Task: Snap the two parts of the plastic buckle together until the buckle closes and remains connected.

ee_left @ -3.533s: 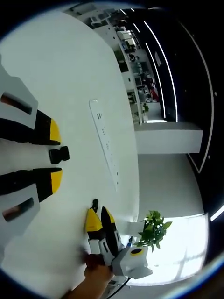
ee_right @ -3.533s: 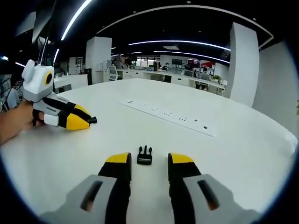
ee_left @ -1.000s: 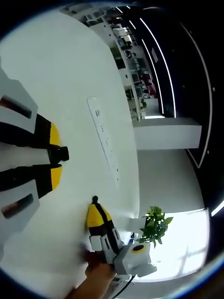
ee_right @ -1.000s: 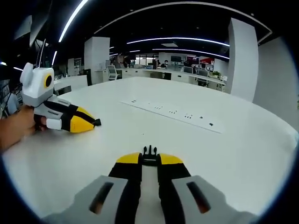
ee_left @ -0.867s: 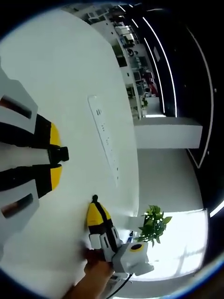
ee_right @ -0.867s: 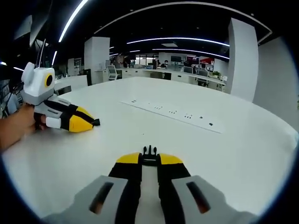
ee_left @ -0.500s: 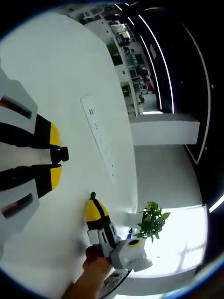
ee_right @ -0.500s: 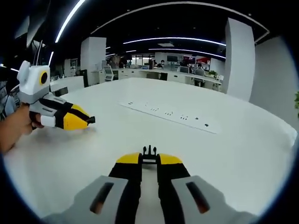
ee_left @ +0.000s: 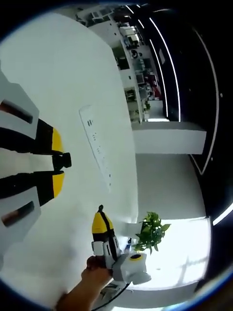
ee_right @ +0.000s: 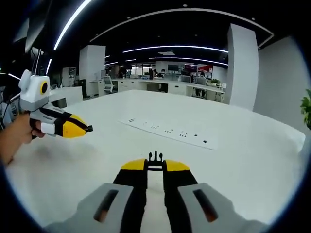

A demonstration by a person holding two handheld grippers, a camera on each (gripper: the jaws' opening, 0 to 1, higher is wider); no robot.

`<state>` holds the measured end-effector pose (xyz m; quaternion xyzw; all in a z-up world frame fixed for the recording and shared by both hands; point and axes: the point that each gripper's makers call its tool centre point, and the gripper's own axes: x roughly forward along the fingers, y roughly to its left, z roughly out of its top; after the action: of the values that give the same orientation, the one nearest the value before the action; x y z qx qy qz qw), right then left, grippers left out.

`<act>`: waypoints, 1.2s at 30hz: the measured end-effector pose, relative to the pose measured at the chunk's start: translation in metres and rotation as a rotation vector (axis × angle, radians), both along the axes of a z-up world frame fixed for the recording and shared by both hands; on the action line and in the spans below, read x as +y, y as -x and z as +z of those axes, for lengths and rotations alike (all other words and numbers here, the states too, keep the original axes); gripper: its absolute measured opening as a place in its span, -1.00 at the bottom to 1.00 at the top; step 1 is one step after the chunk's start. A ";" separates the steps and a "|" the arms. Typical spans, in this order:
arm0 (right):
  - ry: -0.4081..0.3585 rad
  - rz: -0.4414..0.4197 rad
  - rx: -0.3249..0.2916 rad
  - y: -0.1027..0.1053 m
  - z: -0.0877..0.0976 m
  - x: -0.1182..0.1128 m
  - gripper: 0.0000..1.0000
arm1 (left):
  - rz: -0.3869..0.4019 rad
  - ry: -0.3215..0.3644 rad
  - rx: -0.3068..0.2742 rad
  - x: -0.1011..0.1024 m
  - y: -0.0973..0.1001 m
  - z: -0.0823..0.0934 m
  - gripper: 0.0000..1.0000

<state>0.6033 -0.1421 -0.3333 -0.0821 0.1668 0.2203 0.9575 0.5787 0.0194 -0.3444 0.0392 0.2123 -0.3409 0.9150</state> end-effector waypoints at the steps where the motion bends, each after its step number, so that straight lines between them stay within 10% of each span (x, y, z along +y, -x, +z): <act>1: 0.000 0.000 0.004 0.001 -0.001 0.000 -0.79 | -0.002 0.002 0.004 -0.001 0.000 -0.001 -0.78; 36: -0.042 0.080 -0.010 0.029 -0.007 0.012 -0.80 | -0.122 0.036 0.008 -0.008 0.040 -0.015 -0.78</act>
<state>0.5747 -0.1297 -0.3402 -0.0696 0.1542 0.2614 0.9503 0.5383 0.0110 -0.3595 0.0341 0.2071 -0.4001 0.8921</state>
